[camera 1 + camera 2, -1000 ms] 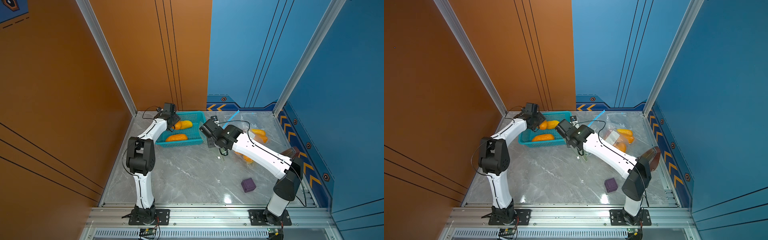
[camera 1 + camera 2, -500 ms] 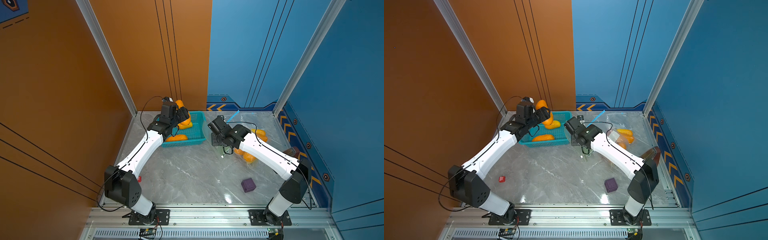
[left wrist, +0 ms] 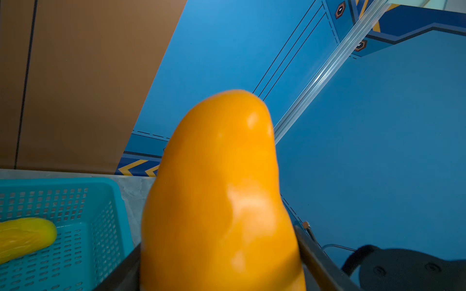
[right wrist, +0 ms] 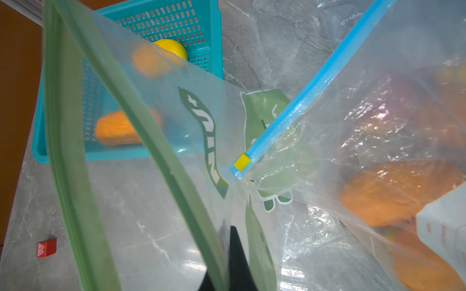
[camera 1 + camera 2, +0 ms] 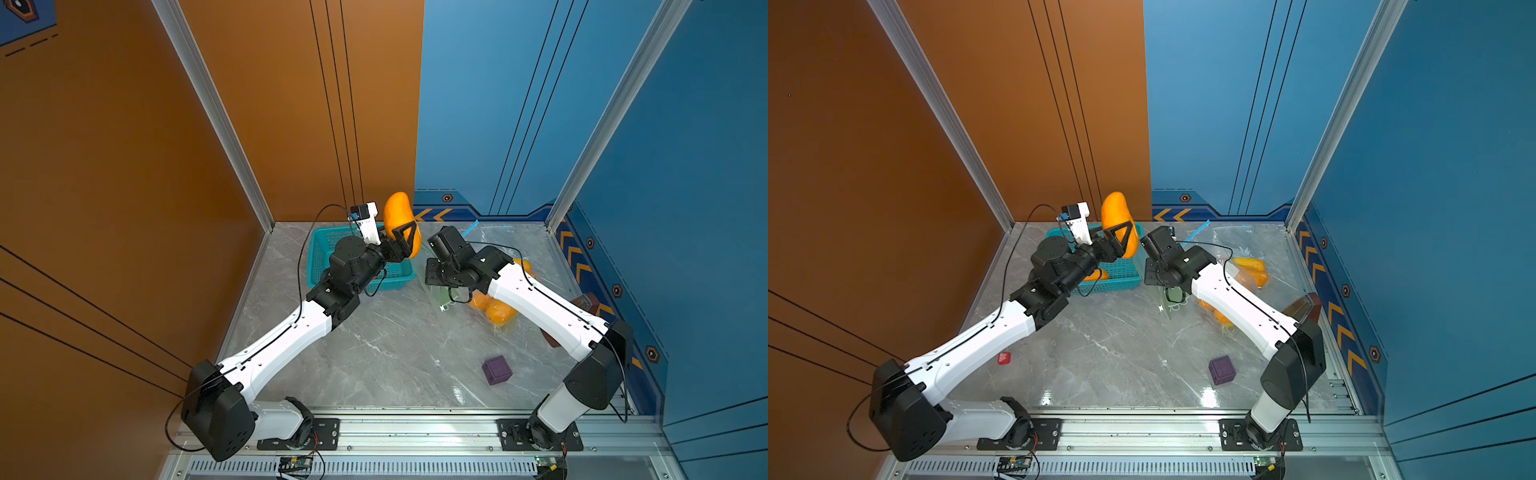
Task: Place the mango in a zip-top bag and seal the zipper
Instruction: Place the mango in the zipper food storage bag.
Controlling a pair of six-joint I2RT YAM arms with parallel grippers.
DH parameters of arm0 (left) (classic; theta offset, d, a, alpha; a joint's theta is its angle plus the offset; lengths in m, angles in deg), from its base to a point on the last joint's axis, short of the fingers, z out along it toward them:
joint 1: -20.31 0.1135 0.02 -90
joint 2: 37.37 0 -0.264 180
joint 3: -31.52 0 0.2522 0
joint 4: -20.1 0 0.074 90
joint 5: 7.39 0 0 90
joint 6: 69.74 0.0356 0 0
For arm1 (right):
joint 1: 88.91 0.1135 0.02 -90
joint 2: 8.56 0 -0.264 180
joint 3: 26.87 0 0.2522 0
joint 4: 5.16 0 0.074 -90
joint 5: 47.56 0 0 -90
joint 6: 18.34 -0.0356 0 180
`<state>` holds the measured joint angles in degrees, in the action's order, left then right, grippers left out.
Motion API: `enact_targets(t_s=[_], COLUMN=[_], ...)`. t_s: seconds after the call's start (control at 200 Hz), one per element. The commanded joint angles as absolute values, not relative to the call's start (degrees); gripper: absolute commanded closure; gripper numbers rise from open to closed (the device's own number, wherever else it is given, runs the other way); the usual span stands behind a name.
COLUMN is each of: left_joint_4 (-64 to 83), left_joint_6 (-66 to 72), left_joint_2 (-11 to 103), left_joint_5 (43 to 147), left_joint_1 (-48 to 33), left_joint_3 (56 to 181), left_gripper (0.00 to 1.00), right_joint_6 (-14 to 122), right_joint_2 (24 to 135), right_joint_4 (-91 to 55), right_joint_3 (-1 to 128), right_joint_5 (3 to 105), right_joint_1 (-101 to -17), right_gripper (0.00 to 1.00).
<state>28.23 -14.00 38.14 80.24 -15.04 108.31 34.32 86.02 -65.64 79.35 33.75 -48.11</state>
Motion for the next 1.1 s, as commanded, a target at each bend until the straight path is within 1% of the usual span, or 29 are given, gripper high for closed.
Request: enact_targets(t_s=[0.0, 0.24, 0.265, 0.37, 0.505, 0.741, 0.856, 0.936, 0.996, 1.096], left_joint_4=[35.9, 42.9, 44.0, 48.5, 49.6, 53.1, 55.3, 55.5, 55.5, 55.5], left_joint_6=[-11.9, -11.6, -11.9, -12.9, -12.8, -9.2, -4.6, -1.8, -1.0, 0.7], left_joint_2=[39.3, 43.5, 44.0, 46.0, 47.5, 49.1, 49.9, 50.3, 50.5, 50.3], left_joint_5=[78.1, 76.5, 76.1, 75.5, 75.1, 73.6, 72.7, 72.7, 72.7, 72.5], left_joint_1=[-15.9, -17.5, -17.6, -17.8, -18.4, -19.9, -21.0, -21.9, -22.4, -23.1], left_joint_3=[107.4, 104.9, 104.7, 101.7, 101.2, 98.4, 97.3, 97.0, 96.8, 96.4], left_gripper=[0.93, 0.92, 0.92, 0.92, 0.91, 0.90, 0.88, 0.86, 0.81, 0.63], right_joint_6=[33.1, 32.2, 32.1, 31.7, 31.2, 29.1, 27.4, 26.3, 25.4, 24.0], right_joint_2=[83.8, 82.3, 82.1, 81.8, 81.7, 82.0, 82.0, 81.7, 81.4, 80.8], right_joint_4=[-64.2, -62.9, -62.7, -62.1, -61.6, -59.0, -57.8, -57.1, -56.5, -55.6], right_joint_3=[78.3, 77.4, 77.2, 76.8, 76.7, 76.0, 75.7, 75.4, 75.0, 74.2], right_joint_5=[35.4, 37.2, 37.3, 38.0, 38.5, 42.4, 44.4, 44.8, 44.8, 44.4], right_joint_1=[-48.3, -48.3, -50.0, -50.5, -51.0, -52.5, -53.4, -54.0, -54.4, -55.1], right_gripper=[1.00, 1.00, 1.00, 1.00, 1.00, 1.00, 1.00, 1.00, 1.00, 1.00])
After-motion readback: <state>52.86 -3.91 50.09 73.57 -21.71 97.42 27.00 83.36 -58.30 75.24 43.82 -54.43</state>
